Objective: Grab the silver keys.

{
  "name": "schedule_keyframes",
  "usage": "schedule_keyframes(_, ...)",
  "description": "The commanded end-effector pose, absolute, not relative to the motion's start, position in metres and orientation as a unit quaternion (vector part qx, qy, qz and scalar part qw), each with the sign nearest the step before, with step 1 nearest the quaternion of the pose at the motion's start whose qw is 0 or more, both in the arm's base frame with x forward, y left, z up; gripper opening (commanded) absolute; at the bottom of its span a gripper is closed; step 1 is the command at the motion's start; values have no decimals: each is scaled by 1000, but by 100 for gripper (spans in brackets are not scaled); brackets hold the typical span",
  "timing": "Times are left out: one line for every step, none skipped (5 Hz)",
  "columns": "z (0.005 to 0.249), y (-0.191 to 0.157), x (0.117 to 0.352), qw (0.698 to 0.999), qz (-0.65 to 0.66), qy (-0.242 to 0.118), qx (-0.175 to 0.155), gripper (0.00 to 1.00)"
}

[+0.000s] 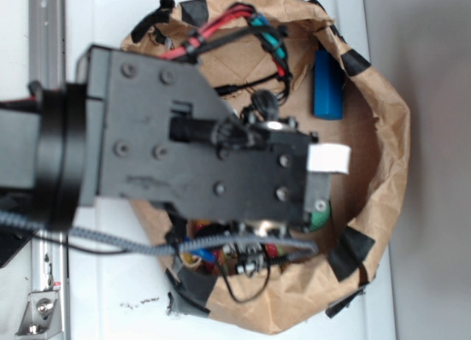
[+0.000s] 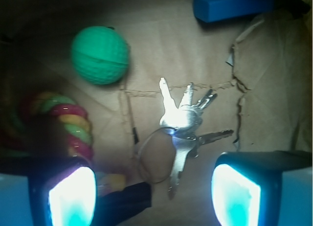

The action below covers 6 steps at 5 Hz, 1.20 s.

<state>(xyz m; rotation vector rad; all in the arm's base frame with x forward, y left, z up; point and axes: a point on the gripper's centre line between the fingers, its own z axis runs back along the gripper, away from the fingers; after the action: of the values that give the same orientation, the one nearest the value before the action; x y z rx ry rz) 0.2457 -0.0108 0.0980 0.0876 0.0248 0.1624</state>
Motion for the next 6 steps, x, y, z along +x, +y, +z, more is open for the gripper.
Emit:
schedule_keyframes(96,20,247,994,77,-40,59,100)
schedule_keyframes(86,19,250,992,77,-51,86,100)
schedule_keyframes(86,19,250,992,77,-51,86,100)
schedule_keyframes(86,19,250,992,77,-51,86,100)
schedule_keyframes(86,19,250,992,77,-51,86,100)
schedule_keyframes(86,19,250,992,77,-51,86,100)
